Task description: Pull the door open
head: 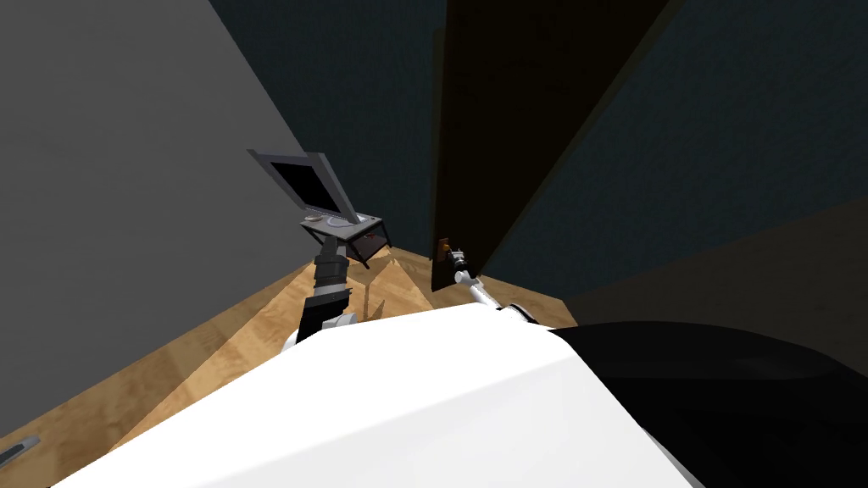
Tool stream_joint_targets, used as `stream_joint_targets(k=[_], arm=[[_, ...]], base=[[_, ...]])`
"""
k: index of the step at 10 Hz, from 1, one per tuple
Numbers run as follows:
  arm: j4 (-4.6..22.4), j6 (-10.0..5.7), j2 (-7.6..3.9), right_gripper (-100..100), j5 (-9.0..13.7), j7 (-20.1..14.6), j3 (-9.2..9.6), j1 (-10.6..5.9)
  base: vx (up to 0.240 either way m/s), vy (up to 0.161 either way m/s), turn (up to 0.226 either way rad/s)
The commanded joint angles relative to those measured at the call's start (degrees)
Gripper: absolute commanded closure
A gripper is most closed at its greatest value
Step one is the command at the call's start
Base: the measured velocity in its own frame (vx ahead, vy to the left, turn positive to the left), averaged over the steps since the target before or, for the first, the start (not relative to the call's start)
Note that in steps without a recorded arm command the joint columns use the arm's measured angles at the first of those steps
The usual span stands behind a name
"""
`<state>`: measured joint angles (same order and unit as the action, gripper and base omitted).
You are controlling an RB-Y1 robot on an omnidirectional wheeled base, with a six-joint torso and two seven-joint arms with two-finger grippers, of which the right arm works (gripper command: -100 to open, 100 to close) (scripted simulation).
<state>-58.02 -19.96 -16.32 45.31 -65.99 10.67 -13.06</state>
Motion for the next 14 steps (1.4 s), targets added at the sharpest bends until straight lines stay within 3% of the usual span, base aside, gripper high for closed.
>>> stream_joint_targets(k=[1, 6, 7, 14], arm=[[-0.28, 0.04, 0.32, 100, -0.10, 0.11, 0.32, 0.01], [-0.28, 0.04, 0.32, 100, -0.10, 0.11, 0.32, 0.01], [-1.19, -0.55, 0.32, -100, -0.54, -0.51, 2.13, 0.33], [-4.37, -2.63, 0.33, -100, -2.09, -2.69, 8.47, 1.44]], base=[[-0.001, -0.018, 0.025], [-0.015, 0.002, 0.007], [-0.111, -0.053, 0.131], [-0.162, -0.130, 0.105]])
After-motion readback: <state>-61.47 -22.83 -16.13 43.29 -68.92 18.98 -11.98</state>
